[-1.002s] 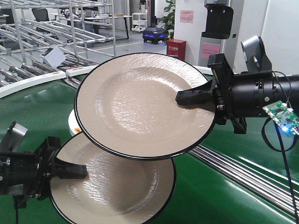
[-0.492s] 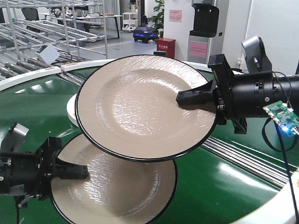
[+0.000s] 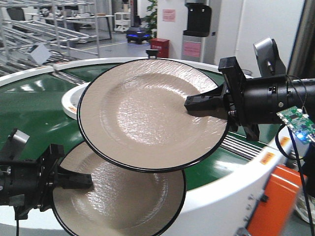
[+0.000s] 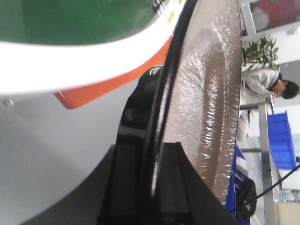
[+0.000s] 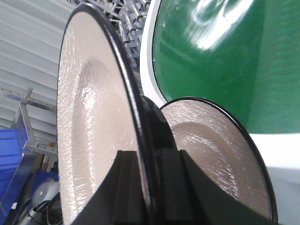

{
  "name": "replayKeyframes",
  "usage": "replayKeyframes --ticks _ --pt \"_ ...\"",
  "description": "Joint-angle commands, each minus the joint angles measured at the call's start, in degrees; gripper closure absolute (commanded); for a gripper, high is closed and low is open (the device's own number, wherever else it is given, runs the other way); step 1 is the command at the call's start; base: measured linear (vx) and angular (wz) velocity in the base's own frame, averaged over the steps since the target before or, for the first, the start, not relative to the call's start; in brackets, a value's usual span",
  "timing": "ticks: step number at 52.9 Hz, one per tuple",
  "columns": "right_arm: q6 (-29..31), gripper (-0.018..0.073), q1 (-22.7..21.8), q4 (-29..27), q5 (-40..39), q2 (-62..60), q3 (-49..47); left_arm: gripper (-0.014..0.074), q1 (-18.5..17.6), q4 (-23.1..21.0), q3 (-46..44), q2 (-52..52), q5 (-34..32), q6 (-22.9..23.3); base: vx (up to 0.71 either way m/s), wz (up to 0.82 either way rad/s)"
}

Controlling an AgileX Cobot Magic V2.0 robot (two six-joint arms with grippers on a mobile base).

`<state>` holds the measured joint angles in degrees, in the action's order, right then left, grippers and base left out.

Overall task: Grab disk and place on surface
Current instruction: 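Hold both plates while the base turns away from the conveyor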

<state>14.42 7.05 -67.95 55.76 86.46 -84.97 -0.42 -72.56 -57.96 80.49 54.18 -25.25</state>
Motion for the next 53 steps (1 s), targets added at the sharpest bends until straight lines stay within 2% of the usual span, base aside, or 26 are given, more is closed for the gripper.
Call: replayKeyframes --ticks 1,28,53 --pt "-0.14 0.0567 -0.33 -6.94 -2.41 -2.47 -2.36 0.0596 -0.21 -7.11 -2.03 -2.09 1.09 0.60 -0.27 -0.32" --pt "-0.14 0.0567 -0.33 -6.94 -2.36 -2.47 -2.36 0.0595 -0.21 -7.11 -2.03 -2.09 1.09 0.60 -0.18 -0.56" --pt "-0.10 0.0567 -0.33 -6.94 -2.00 -2.51 -2.36 0.0595 -0.21 -7.11 -2.03 -2.09 1.09 0.55 -0.04 -0.62"
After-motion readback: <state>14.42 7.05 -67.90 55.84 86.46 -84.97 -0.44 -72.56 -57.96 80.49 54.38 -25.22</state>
